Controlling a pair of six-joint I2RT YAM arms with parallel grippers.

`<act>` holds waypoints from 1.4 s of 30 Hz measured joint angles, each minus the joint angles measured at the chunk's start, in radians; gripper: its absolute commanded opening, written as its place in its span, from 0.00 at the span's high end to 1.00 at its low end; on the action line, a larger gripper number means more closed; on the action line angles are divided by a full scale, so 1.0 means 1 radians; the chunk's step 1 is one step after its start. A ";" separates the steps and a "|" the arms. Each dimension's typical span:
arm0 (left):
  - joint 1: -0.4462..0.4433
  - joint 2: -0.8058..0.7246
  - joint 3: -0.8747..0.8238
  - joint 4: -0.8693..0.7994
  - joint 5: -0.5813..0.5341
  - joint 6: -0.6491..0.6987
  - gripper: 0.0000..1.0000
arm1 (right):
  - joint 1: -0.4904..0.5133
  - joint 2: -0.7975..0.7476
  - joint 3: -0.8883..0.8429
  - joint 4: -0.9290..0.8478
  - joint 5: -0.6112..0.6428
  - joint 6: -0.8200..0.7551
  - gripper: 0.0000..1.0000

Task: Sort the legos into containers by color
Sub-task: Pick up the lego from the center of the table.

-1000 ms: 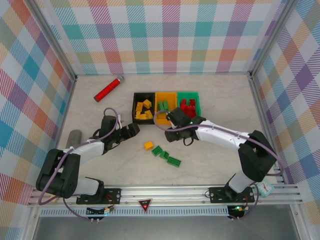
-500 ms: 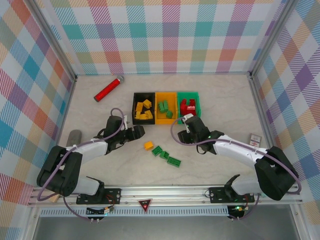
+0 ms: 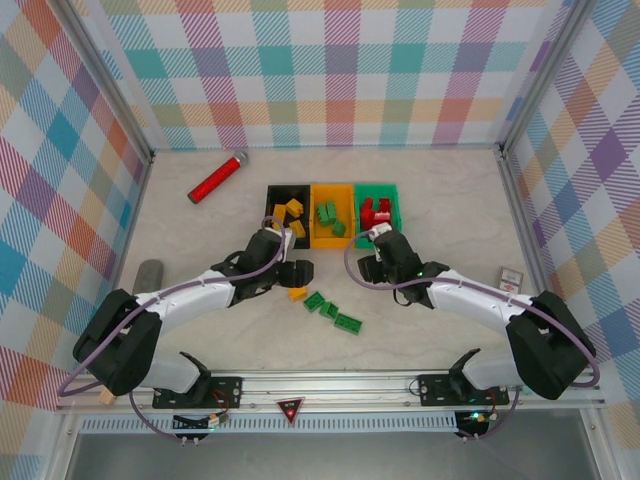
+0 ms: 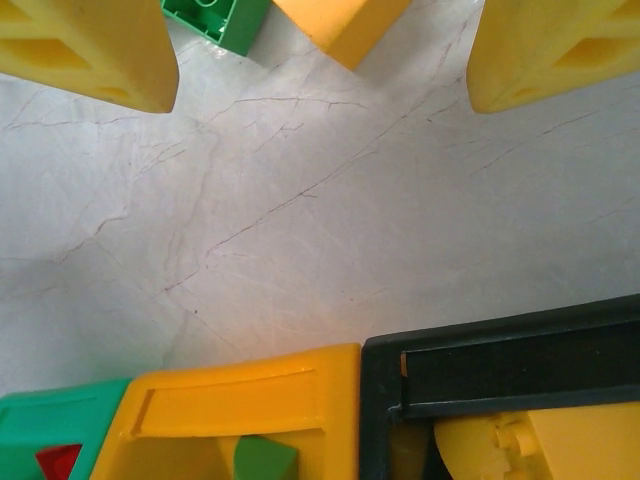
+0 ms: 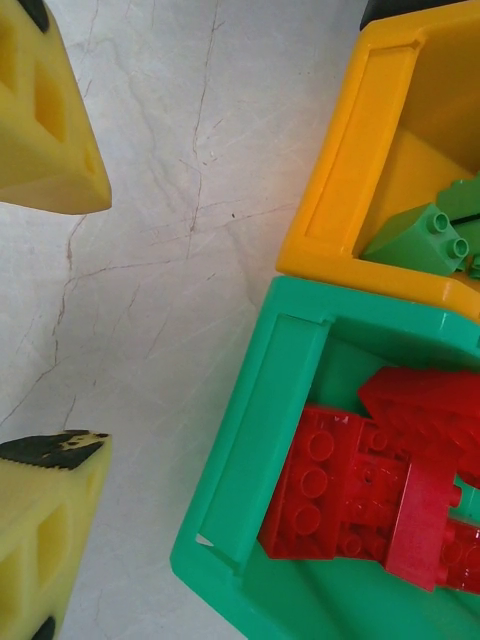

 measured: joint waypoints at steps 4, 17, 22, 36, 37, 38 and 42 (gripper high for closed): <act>0.000 0.000 0.005 -0.070 -0.055 0.016 0.23 | -0.006 -0.001 -0.006 0.000 0.008 0.000 0.40; -0.006 0.018 -0.006 -0.112 0.007 0.037 0.30 | -0.008 -0.001 -0.006 0.000 0.008 0.003 0.39; -0.012 0.072 -0.027 -0.069 0.044 0.034 0.30 | -0.008 -0.001 -0.006 0.000 0.008 0.003 0.39; -0.026 0.135 -0.011 -0.048 0.046 0.041 0.41 | -0.008 0.000 -0.006 0.000 0.000 0.003 0.39; -0.026 0.135 -0.011 -0.049 0.044 0.042 0.44 | -0.008 0.000 -0.006 0.000 0.000 0.003 0.39; -0.026 0.136 -0.011 -0.048 0.044 0.041 0.49 | -0.008 0.000 -0.006 0.000 -0.002 0.003 0.39; -0.030 0.136 -0.011 -0.048 0.046 0.045 0.55 | -0.007 0.002 -0.006 0.000 -0.009 0.003 0.39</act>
